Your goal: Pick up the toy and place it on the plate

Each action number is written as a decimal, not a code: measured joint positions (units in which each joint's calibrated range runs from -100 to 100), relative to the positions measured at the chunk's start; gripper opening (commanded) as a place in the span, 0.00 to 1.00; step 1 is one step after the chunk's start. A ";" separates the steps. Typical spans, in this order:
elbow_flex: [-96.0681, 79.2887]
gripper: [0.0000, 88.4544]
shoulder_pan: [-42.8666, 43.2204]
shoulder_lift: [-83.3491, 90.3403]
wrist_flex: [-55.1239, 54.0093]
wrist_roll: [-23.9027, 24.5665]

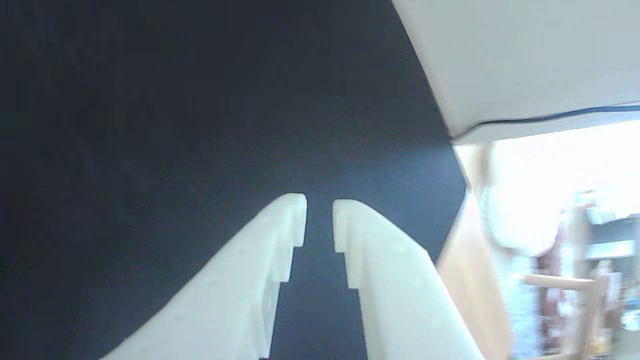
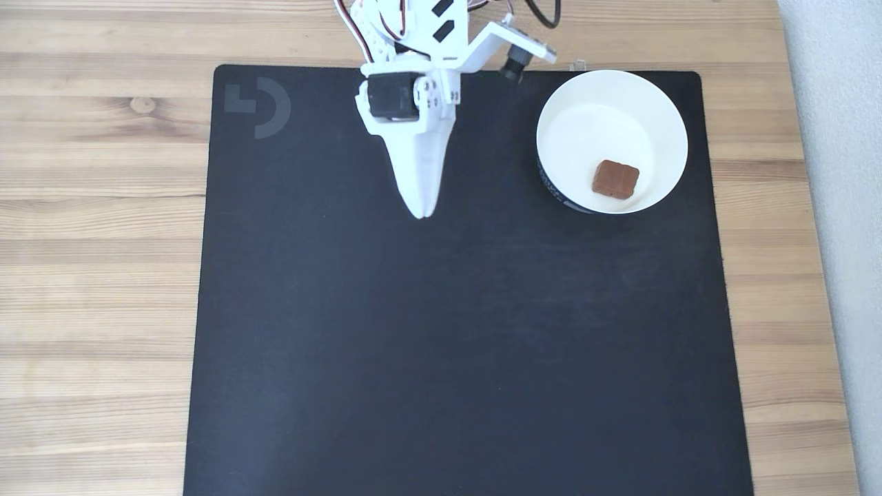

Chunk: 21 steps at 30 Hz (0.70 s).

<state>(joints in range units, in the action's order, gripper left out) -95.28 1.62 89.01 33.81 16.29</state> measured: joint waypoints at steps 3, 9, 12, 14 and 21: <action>-3.31 0.03 -1.25 2.91 0.00 -1.90; -3.68 0.03 -2.66 6.83 0.17 -6.80; -3.68 0.03 -3.00 8.83 4.14 -9.42; -3.68 0.03 -2.66 9.24 8.61 -11.63; -3.68 0.03 -2.66 9.33 18.24 -13.80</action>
<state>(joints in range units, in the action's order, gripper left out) -98.96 -1.04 98.33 52.05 2.50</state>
